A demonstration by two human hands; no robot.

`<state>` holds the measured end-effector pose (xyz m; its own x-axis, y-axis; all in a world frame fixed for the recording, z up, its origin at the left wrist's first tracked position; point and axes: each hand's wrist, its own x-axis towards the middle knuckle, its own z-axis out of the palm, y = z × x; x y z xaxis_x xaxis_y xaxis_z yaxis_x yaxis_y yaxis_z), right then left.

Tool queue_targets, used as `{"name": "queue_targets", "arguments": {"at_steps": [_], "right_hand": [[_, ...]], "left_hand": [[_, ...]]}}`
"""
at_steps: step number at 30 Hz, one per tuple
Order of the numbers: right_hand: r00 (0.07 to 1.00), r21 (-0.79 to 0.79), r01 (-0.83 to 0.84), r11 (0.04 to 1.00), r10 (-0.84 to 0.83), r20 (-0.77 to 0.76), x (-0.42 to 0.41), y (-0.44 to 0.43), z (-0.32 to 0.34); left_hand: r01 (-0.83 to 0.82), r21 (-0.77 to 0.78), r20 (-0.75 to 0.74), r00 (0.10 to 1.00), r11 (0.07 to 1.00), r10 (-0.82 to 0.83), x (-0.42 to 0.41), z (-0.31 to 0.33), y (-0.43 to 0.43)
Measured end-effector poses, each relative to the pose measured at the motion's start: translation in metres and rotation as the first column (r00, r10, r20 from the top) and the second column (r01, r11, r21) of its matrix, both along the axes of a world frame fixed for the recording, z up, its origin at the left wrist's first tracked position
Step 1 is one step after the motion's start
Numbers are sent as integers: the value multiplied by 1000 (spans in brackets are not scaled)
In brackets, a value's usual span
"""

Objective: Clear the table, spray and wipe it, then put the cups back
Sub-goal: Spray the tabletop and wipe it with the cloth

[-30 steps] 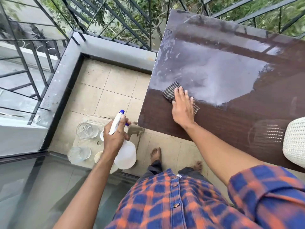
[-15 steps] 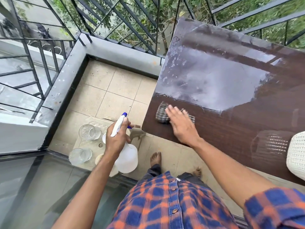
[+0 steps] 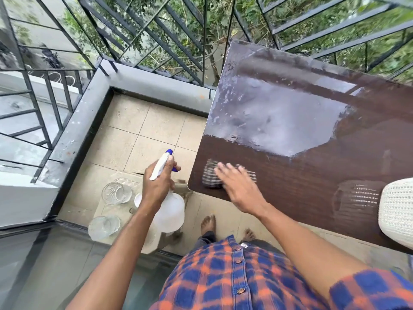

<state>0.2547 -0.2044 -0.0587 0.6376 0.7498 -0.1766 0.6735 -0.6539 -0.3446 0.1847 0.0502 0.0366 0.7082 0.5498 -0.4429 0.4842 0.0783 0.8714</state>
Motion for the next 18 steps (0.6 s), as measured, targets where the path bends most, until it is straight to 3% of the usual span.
{"name": "queue_targets", "arguments": {"at_steps": [2, 4, 7, 9, 12, 15, 18], "right_hand": [[967, -51, 255, 966, -255, -3, 23, -42, 0], [841, -91, 537, 839, -540, -21, 59, -64, 3], [695, -148, 708, 691, -718, -27, 103, -33, 13], [758, -143, 641, 755, -651, -41, 111, 14, 17], [942, -130, 321, 938, -331, -64, 81, 77, 14], [987, -60, 158, 986, -159, -18, 37, 72, 11], [995, -17, 95, 995, -95, 21, 32, 8, 4]], "left_hand": [[19, 13, -3, 1000, 1000, -19, 9, 2, 0], [30, 27, -10, 999, 999, -30, 18, 5, 0], [48, 20, -4, 999, 999, -48, 33, 11, -5], [67, 5, 0, 998, 998, -67, 46, 14, -9], [61, 6, -6, 998, 998, -61, 62, 16, -13], [51, 0, -22, 998, 999, -51, 78, 19, -18], [74, -8, -10, 997, 997, -74, 92, 23, -23]]}}
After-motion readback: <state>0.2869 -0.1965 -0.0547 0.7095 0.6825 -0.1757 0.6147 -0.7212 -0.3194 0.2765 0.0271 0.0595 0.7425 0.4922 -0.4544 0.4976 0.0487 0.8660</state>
